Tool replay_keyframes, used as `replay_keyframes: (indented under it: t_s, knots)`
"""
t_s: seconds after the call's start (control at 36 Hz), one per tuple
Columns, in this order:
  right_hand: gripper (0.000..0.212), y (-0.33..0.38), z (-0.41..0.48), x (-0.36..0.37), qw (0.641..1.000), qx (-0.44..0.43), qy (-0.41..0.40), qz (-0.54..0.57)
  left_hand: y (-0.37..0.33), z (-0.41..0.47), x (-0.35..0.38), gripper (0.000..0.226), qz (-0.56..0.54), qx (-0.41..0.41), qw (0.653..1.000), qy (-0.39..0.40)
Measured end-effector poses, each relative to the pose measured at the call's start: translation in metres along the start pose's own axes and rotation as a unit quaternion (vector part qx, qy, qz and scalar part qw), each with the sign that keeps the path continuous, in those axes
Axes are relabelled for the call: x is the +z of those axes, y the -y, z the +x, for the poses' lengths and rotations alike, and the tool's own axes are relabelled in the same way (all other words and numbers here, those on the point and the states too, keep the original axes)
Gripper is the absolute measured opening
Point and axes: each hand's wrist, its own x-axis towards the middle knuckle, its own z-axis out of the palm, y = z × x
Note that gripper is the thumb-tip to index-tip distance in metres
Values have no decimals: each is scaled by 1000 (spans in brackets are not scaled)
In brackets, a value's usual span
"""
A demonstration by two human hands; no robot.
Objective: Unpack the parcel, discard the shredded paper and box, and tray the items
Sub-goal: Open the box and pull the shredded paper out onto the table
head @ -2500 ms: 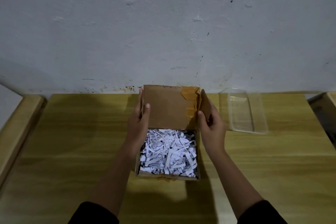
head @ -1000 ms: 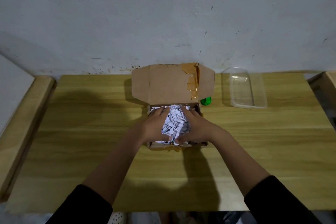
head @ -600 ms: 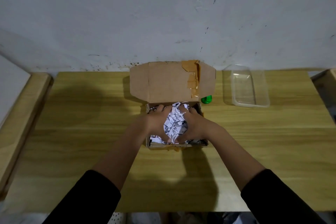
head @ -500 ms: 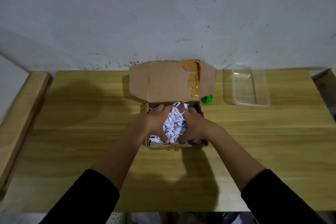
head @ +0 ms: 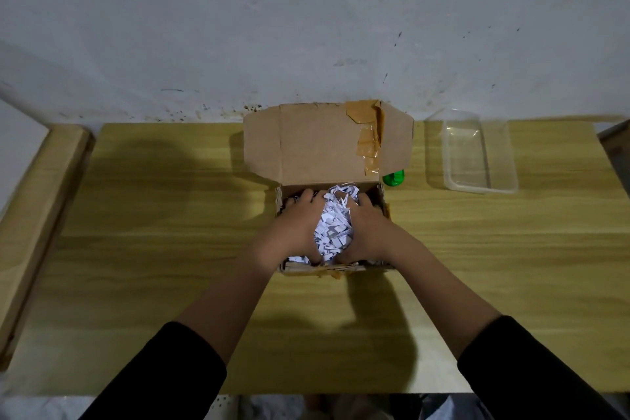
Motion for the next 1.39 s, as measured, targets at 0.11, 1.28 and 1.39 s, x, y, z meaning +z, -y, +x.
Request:
replay_keyframes:
  t_s: [0.11, 1.28, 1.39]
  knots:
    - [110, -4, 5, 7, 999, -12, -16, 26, 1, 2, 5, 110, -16, -2, 999, -30]
    - [91, -5, 12, 16, 995, -57, -67, -43, 3, 5, 7, 115, 20, 11, 1000, -22]
    - [86, -8, 15, 20, 996, -53, -69, -32, 3, 3, 6, 119, 5, 14, 1000, -18]
